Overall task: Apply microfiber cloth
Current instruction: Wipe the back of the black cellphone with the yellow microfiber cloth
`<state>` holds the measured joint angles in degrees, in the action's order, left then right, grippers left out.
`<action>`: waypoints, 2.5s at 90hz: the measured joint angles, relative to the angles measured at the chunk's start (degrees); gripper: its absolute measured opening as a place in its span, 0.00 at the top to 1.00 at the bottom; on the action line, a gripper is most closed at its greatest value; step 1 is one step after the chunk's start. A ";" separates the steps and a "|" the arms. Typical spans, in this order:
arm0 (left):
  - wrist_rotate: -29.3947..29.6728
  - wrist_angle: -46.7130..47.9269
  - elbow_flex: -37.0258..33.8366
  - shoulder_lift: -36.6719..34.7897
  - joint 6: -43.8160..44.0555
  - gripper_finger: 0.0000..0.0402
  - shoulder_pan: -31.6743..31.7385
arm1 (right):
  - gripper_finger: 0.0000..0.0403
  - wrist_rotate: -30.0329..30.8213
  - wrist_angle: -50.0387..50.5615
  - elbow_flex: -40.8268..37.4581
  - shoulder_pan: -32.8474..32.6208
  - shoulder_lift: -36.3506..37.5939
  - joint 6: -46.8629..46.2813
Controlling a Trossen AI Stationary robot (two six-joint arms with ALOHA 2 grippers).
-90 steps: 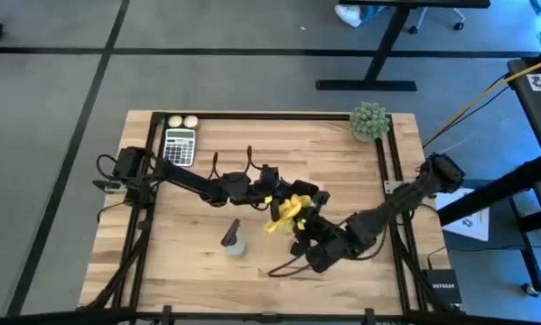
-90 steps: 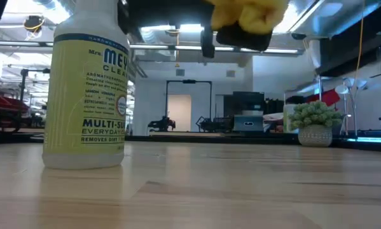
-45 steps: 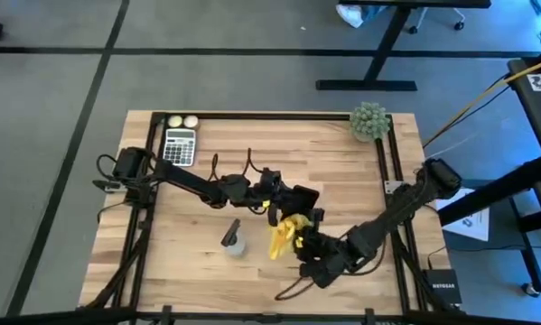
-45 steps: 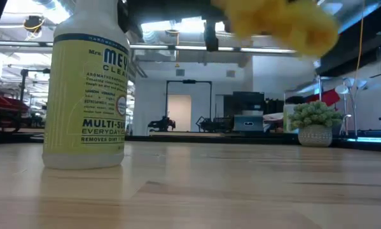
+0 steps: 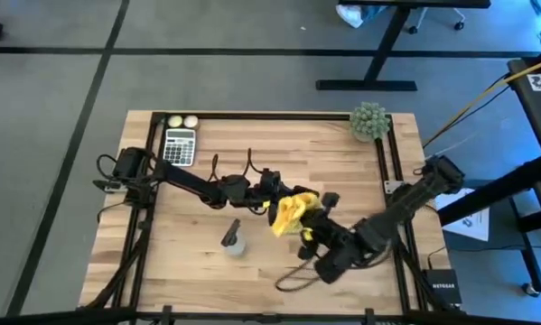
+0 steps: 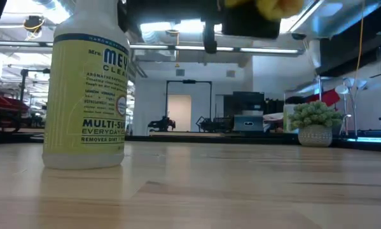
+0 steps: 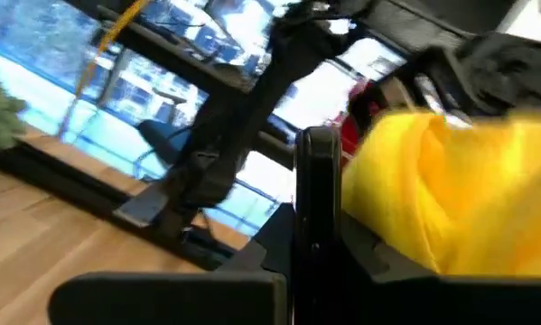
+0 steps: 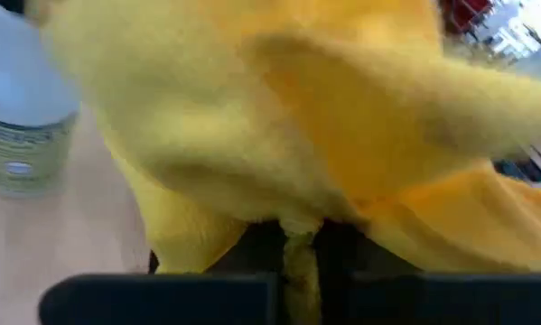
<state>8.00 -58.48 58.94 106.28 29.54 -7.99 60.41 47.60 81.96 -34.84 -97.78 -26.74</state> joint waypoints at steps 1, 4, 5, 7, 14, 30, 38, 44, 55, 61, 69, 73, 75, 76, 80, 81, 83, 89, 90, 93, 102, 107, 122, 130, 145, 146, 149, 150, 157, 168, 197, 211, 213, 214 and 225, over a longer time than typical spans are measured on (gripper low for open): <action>0.02 0.11 0.00 0.00 -0.03 0.96 0.00 | 0.98 -0.38 -0.48 -0.13 0.17 -0.21 -0.01; -0.01 0.16 -0.03 0.00 -0.12 0.96 0.00 | 0.98 -2.08 -1.50 -0.47 0.64 -0.85 -0.02; -0.06 0.13 -0.04 0.00 -0.12 0.96 0.00 | 0.98 -2.75 -1.67 -0.56 0.79 -1.04 -0.02; -0.33 -0.05 -0.04 0.00 -0.12 0.96 0.01 | 0.98 -4.54 -1.80 -0.75 1.03 -1.46 0.01; -0.57 0.22 -0.04 0.08 -0.55 0.96 -0.05 | 0.98 -9.11 -2.58 -1.31 1.14 -3.35 -0.06; -1.47 -0.76 -0.02 0.15 -0.37 0.96 0.11 | 0.98 -20.08 -1.82 -1.54 -1.06 -5.38 -0.22; -1.89 -1.17 0.15 -0.06 0.04 0.96 0.11 | 0.98 -23.04 3.70 -0.50 -3.11 -5.29 -2.22; -1.90 -1.23 0.19 -0.15 0.22 0.96 0.13 | 0.98 -21.33 9.07 1.63 -5.21 -3.62 -5.27; -1.96 -0.85 0.20 -0.15 0.05 0.96 0.13 | 0.98 -12.94 19.26 6.30 -9.47 0.56 -10.96; -1.96 -0.90 0.20 -0.15 0.07 0.96 0.13 | 0.98 -8.93 23.55 7.91 -11.35 1.85 -14.18; -1.94 -0.70 0.20 -0.15 0.07 0.96 0.14 | 0.98 -2.52 27.99 8.88 -13.57 3.53 -18.15; -1.91 -0.66 0.20 -0.15 0.05 0.96 0.17 | 0.98 1.03 29.15 8.94 -14.27 4.24 -19.80; -1.91 -0.67 0.20 -0.15 0.05 0.96 0.17 | 0.98 2.81 29.53 8.94 -14.44 4.40 -20.66; -1.90 -0.66 0.20 -0.15 0.05 0.96 0.17 | 0.98 3.61 29.56 8.90 -14.46 4.45 -21.03; -1.87 -0.66 0.20 -0.15 0.05 0.96 0.17 | 0.98 6.05 28.73 8.45 -14.38 4.47 -21.75; -1.87 -0.66 0.20 -0.15 0.05 0.96 0.17 | 0.98 6.39 28.41 8.31 -14.34 4.46 -21.84; -1.85 -0.66 0.20 -0.15 0.05 0.96 0.17 | 0.98 6.81 27.75 8.01 -14.23 4.41 -21.86; -1.85 -0.68 0.17 -0.13 0.09 0.96 0.17 | 0.98 6.55 24.76 6.45 -12.64 4.00 -20.58; -1.85 -0.69 0.17 -0.13 0.08 0.96 0.17 | 0.98 6.24 24.02 6.08 -12.26 3.88 -20.25; -1.85 -0.70 0.17 -0.13 0.08 0.96 0.17 | 0.98 4.89 21.42 4.86 -11.04 3.55 -19.16; -1.80 -0.80 0.15 -0.13 -0.01 0.96 0.18 | 0.98 -0.51 14.30 0.88 -6.94 1.86 -14.64; -1.80 -0.67 0.05 -0.10 -0.48 0.96 0.16 | 0.98 -1.15 9.79 -0.50 -5.16 1.23 -11.57; -1.91 -0.83 0.02 -0.02 -1.25 0.96 0.29 | 0.98 0.11 9.42 -0.73 -2.21 1.52 -8.05; -1.52 -0.90 0.02 -0.02 -1.38 0.96 0.39 | 0.98 2.04 16.61 0.38 -1.88 3.11 -11.66; -1.81 -0.39 0.10 -0.01 -1.12 0.96 0.59 | 0.98 4.58 29.23 2.34 -2.75 6.36 -22.91; -1.94 -0.27 0.10 0.00 -1.08 0.96 0.59 | 0.98 4.69 29.54 2.38 -2.94 6.52 -23.25; -2.40 -0.05 0.09 0.00 -1.04 0.96 0.66 | 0.98 5.13 29.99 2.47 -3.45 6.89 -23.81; -2.57 -0.05 0.09 0.00 -1.03 0.96 0.67 | 0.98 5.26 29.93 2.50 -3.57 6.98 -23.82; -3.16 -0.14 0.09 0.00 -0.91 0.96 0.46 | 0.98 5.40 26.54 2.76 -4.58 7.21 -22.21; -1.64 -0.52 0.09 0.00 -0.08 0.96 0.33 | 0.98 3.52 13.95 2.77 -5.11 5.49 -14.04; -0.55 -2.71 -0.14 0.11 0.88 0.96 0.04 | 0.98 0.94 -3.47 2.72 1.39 -2.39 0.86; -1.35 -3.60 -0.12 0.11 0.86 0.96 0.07 | 0.98 3.26 0.24 2.85 1.30 -1.55 0.05; -1.56 -3.60 -0.09 0.11 0.93 0.96 0.07 | 0.98 3.51 1.42 2.79 1.04 -1.15 -0.33; -1.71 -3.61 -0.09 0.11 0.95 0.96 0.07 | 0.98 3.59 2.01 2.79 0.94 -0.93 -0.55; -2.64 -4.16 -0.09 0.04 1.10 0.96 -0.02 | 0.98 3.53 11.21 2.79 -0.95 2.16 -6.50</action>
<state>5.37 -62.63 58.85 106.32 30.63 -8.01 63.94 58.81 84.75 -35.79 -95.62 -33.24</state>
